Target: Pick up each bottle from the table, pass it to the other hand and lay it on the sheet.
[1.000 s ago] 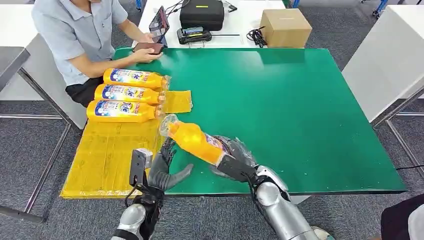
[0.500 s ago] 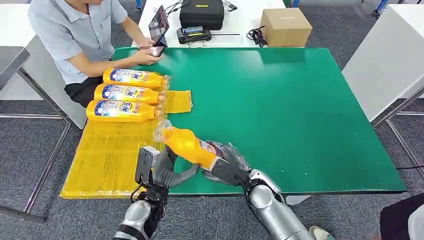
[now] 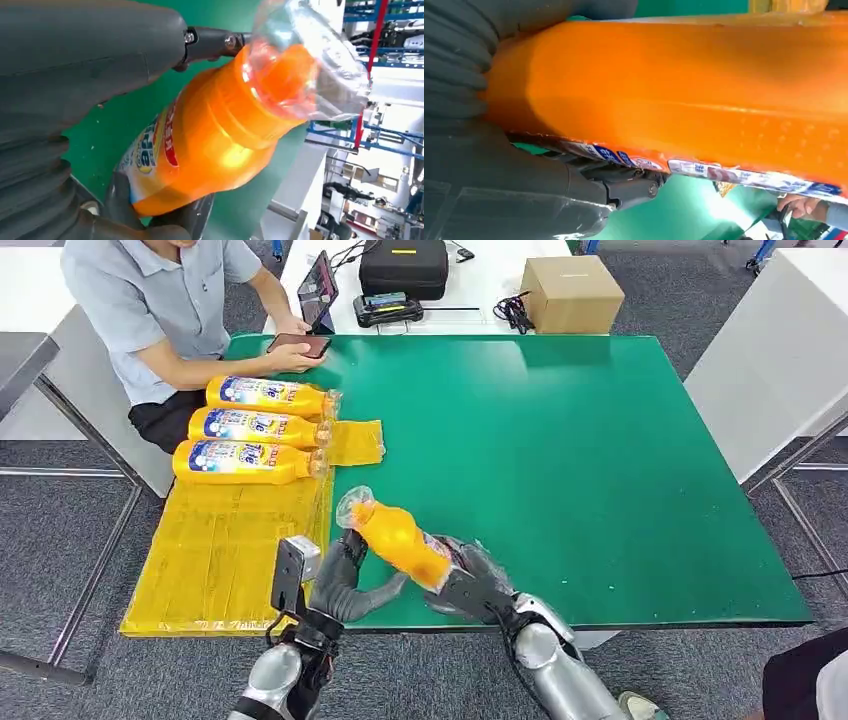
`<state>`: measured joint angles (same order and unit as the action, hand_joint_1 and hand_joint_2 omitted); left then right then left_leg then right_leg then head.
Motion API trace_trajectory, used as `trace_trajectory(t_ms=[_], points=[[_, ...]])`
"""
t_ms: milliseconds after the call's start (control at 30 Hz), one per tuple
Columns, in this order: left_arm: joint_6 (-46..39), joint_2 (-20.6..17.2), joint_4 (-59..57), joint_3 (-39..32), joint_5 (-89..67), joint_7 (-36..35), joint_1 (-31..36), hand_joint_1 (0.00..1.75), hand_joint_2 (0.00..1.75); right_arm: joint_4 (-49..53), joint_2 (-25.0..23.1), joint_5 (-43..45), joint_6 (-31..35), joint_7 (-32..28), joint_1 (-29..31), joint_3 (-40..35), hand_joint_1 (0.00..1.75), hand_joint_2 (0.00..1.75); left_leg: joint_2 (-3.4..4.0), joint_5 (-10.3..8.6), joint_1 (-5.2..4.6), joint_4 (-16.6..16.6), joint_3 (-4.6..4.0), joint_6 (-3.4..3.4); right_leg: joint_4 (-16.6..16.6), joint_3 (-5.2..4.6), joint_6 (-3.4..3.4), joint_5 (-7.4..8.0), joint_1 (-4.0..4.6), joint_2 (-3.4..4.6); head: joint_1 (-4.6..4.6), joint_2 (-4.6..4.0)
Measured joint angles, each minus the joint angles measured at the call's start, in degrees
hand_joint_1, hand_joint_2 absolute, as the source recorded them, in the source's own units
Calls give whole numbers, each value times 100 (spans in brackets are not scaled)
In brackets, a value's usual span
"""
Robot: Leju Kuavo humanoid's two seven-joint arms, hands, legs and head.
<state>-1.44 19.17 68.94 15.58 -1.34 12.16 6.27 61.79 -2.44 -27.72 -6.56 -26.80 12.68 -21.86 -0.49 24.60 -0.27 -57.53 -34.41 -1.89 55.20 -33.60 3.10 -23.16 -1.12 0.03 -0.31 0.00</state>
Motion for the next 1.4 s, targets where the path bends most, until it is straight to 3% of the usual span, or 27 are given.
trace_trajectory(t_ms=[267, 533, 600, 633, 667, 700, 733, 900, 933, 967, 1000, 1033, 1400], points=[[-123, 0, -313, 22, 318, -94, 163, 0, 175, -46, -298, -85, -30, 43, 204, -221, 145, 175, 7, -1, 0, 0, 0, 0, 1, -4, 0, 0, 0, 2, -2, 0], [-223, 2, -544, 22, 658, 9, 269, 0, 175, -109, -398, -6, -76, 116, 402, -544, 140, 175, -2, -1, 0, -1, -2, 0, 1, -4, 0, 0, -1, -1, 2, 0], [-214, 2, -555, 22, 730, 37, 280, 0, 175, -179, -407, 33, -74, 122, 445, -592, 145, 175, 0, -1, 0, -1, -2, 0, 1, -4, 0, 0, -1, 0, 0, 0], [-210, 2, -555, 26, 769, 41, 282, 7, 175, -223, -416, 52, -70, 120, 459, -603, 143, 175, 1, -1, 0, -1, -2, 0, 1, -5, 0, 0, -1, 0, 0, 0], [-206, 2, -555, 33, 811, 46, 282, 155, 175, -256, -422, 70, -63, 114, 471, -616, 141, 175, 1, -1, 0, -1, -2, 0, 1, -5, 0, 0, -1, 0, 0, 0], [-206, 2, -555, 42, 862, 59, 281, 155, 175, -302, -427, 98, -39, 101, 483, -641, 141, 175, 0, -1, 0, -1, -2, 0, 1, -5, 0, 0, -1, 0, 0, 0], [-206, 2, -553, 52, 901, 79, 281, 175, 175, -332, -433, 118, -26, 92, 489, -656, 140, 175, 0, -1, 0, -1, -2, 0, 1, -5, 0, 0, -1, -1, 0, 0], [-188, 2, -483, 68, 1130, 249, 265, 175, 175, -474, -503, 186, -15, 42, 549, -706, 138, 175, 3, -1, 0, 0, -2, 0, 1, -7, 0, 0, -1, 1, -2, 0], [-188, 2, -446, 68, 1185, 275, 255, 175, 175, -498, -518, 203, -15, 42, 568, -713, 112, 175, 3, -1, 0, -1, -3, 0, 1, -8, 0, 0, -1, 1, 0, 0], [-188, 2, -407, 68, 1235, 308, 243, 175, 175, -528, -540, 223, -15, 37, 589, -730, 59, 175, 3, -1, 0, 0, -2, 0, 1, -8, 0, 0, -1, 1, 0, 0], [-188, 2, -361, 68, 1290, 343, 225, 175, 175, -555, -560, 240, -15, 24, 604, -734, 59, 175, 3, -1, 0, 0, -2, 0, 1, -8, 0, 0, -1, 1, -2, 0], [-188, 2, -319, 68, 1321, 362, 209, 175, 175, -573, -575, 252, -15, 20, 609, -734, 2, 175, 4, -1, 0, 0, -2, 0, 1, -8, 0, 0, -1, 1, 0, 0], [-201, 0, -26, 70, 1498, 485, 152, 175, 175, -695, -654, 280, 39, -11, 605, -837, 0, 175, 2, -1, -1, -1, -5, 0, 1, -10, 0, 0, -2, 0, 0, 0]])
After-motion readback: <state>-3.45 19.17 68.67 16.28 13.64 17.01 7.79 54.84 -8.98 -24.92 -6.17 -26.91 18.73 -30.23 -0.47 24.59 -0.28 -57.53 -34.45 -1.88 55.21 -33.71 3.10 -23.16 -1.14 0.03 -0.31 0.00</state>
